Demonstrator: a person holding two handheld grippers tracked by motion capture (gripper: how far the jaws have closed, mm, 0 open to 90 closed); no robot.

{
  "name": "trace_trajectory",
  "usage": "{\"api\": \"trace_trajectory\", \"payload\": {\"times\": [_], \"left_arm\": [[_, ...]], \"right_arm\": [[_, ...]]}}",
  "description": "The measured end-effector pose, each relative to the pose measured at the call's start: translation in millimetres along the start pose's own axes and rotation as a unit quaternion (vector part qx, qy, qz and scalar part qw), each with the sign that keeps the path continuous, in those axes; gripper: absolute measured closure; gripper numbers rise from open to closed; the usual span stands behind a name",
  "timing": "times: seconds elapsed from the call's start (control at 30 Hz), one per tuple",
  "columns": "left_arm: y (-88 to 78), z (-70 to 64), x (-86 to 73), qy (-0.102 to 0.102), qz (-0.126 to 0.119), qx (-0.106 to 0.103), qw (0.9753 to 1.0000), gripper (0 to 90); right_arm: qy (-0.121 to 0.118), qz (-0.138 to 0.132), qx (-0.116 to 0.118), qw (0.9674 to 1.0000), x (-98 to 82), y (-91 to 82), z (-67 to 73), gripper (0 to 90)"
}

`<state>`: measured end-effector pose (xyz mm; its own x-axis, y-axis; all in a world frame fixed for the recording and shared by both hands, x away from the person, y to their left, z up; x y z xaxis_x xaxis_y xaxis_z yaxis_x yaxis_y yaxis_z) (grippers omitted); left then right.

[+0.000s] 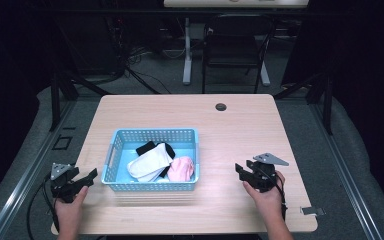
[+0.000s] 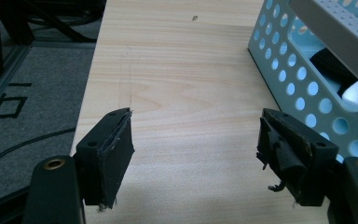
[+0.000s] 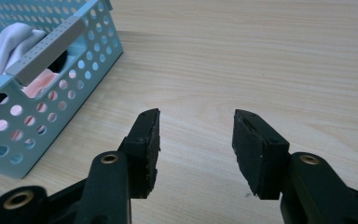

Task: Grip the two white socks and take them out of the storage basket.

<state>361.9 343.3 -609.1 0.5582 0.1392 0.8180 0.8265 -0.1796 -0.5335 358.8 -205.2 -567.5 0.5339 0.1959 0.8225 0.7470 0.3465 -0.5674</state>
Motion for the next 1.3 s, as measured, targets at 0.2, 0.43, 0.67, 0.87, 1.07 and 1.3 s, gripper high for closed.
{"api": "trace_trajectory", "payload": {"times": [0.2,0.43,0.67,0.87,1.07,1.3], "left_arm": [[-0.5,0.7,-0.1,-0.001,0.002,0.001,1.0,26.5],[0.1,-0.1,0.5,-0.003,-0.001,0.0,1.0,26.5],[0.5,-0.1,1.0,-0.005,-0.001,-0.002,1.0,26.5],[0.1,0.4,1.2,-0.005,-0.001,-0.002,1.0,26.5],[0.5,-0.1,1.6,-0.006,-0.003,-0.002,1.0,26.5],[-0.1,1.1,1.8,-0.008,-0.001,-0.003,1.0,26.5]], "right_arm": [[0.0,0.004,0.01,0.9999,11.7,-5.1,3.5,53.1],[-0.008,0.01,0.009,0.9999,35.2,-11.8,3.8,54.6],[-0.011,0.013,0.017,0.9997,66.0,-17.9,6.4,56.2],[-0.012,0.015,0.032,0.9993,79.0,-15.9,15.6,56.4],[-0.028,0.023,0.071,0.9968,101.5,-2.1,48.6,59.7],[-0.048,0.061,0.132,0.9882,121.7,30.1,103.3,66.1]]}}
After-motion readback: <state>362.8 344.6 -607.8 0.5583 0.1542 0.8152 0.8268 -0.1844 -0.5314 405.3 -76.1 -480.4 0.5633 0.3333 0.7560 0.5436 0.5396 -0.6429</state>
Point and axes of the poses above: each handheld gripper's, and its own axes: y roughly forward along the jaws, x roughly out of its top, z roughly to its left, the point moved 6 cm from there along y, roughly forward along the jaws, and after that the axes turned 7 degrees about -y, right-handed, at the moved point
